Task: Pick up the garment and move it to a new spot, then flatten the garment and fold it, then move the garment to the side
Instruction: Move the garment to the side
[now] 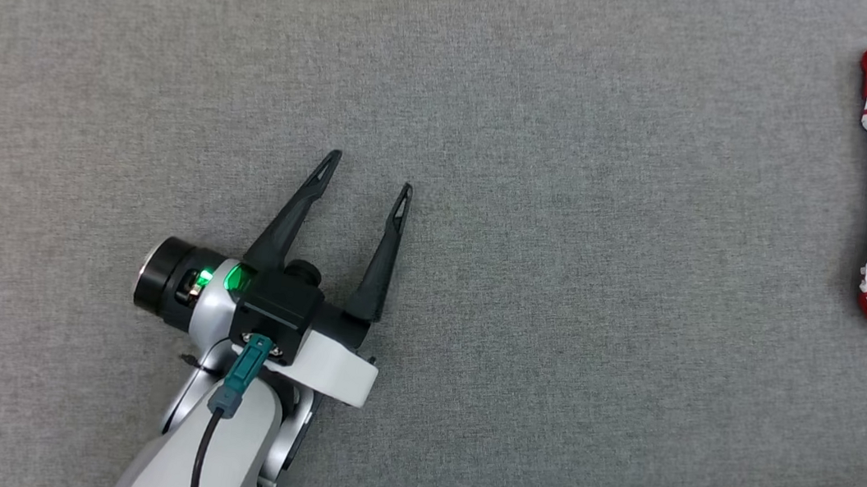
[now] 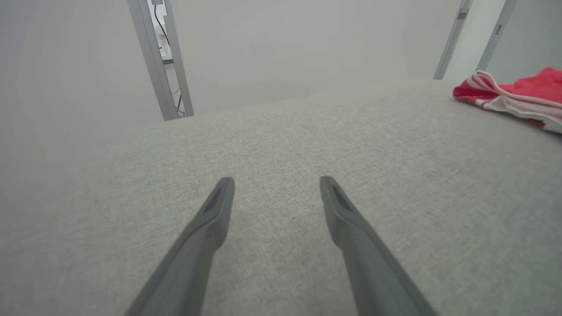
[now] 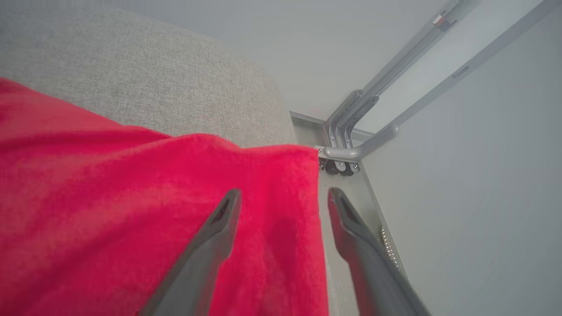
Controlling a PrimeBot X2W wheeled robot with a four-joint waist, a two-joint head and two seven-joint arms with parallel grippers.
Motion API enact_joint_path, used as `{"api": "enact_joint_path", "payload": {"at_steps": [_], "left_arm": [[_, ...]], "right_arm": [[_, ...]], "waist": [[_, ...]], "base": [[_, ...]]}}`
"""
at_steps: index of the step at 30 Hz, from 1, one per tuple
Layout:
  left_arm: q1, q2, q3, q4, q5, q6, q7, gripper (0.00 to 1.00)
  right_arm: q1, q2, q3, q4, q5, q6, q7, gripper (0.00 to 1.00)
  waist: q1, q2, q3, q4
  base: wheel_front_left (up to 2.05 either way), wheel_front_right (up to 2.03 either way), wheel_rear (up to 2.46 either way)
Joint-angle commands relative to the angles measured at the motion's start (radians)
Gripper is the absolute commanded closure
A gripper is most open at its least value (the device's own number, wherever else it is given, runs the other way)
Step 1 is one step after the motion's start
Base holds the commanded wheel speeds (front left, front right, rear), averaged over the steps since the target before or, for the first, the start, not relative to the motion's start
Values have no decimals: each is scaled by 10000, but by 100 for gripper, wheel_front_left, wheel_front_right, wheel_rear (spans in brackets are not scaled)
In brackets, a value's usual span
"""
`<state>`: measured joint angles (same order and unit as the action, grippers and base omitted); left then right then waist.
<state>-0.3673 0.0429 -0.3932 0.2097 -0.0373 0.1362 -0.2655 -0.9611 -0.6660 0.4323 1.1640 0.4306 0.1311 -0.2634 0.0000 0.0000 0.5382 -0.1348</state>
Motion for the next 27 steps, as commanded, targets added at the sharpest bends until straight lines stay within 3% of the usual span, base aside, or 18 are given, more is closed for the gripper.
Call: {"api": "enact_joint_path", "payload": {"at_steps": [1, 7, 13, 20, 27], "left_arm": [[208, 143, 66, 157, -68, 55, 38, 0], [411, 105, -11, 132, -219, 151, 25, 0], [776, 105, -56, 81, -483, 325, 19, 0], [1401, 106, 105, 62, -609, 500, 19, 0], [2246, 103, 976, -41, -495, 624, 19, 0]], "right_arm": [[-107, -69, -88, -13, -129, -8, -20, 0], [68, 107, -688, -604, -789, -8, -14, 0], [660, 584, -1155, -2166, -1080, -8, -16, 0], [2219, 1201, -1640, -4193, -1035, -8, -14, 0], [4225, 2190, -2303, -6315, -953, -8, -13, 0]], "waist": [[0, 0, -111, 23], [0, 0, -801, 62], [0, 0, -1849, 327], [0, 0, -3288, 1058], [0, 0, -4553, 1828]], "base": [[0, 0, 0], [0, 0, 0], [0, 0, 0], [0, 0, 0], [0, 0, 0]]}}
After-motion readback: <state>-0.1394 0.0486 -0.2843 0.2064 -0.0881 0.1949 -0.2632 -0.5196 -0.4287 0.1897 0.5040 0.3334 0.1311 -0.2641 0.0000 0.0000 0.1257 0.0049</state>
